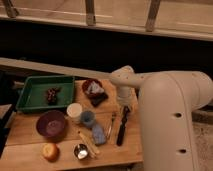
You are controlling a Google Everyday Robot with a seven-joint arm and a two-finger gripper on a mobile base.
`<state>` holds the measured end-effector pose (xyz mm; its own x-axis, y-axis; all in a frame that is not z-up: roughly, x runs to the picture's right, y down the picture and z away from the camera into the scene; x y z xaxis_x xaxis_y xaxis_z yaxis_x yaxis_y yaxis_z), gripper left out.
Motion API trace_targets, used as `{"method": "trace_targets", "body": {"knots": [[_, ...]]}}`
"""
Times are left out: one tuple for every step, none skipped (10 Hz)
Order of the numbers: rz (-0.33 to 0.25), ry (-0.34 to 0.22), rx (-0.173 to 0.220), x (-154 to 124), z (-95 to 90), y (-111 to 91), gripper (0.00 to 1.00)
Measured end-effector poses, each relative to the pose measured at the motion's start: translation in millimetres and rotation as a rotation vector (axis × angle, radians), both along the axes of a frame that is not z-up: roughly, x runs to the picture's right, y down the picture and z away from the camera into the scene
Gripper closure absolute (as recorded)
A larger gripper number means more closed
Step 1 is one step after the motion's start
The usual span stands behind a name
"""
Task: Place brush in plastic cup
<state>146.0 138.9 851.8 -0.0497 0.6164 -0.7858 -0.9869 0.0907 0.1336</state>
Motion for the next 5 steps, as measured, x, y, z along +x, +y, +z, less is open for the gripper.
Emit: {"method": "trace_targets", "body": {"knots": [[0.004, 0.000, 0.018, 2.8, -6.3, -6.0, 0.92], [0.008, -0.002, 0.045, 6.2, -14.8, -14.7, 0.92], [0.011, -0.006, 0.066, 8.0, -23.2, -22.1, 0.92], [0.011, -0.014, 0.104, 11.9, -35.8, -33.6, 0.92], [0.007, -0.031, 0.140, 12.5, -48.4, -42.8, 0.92]]}}
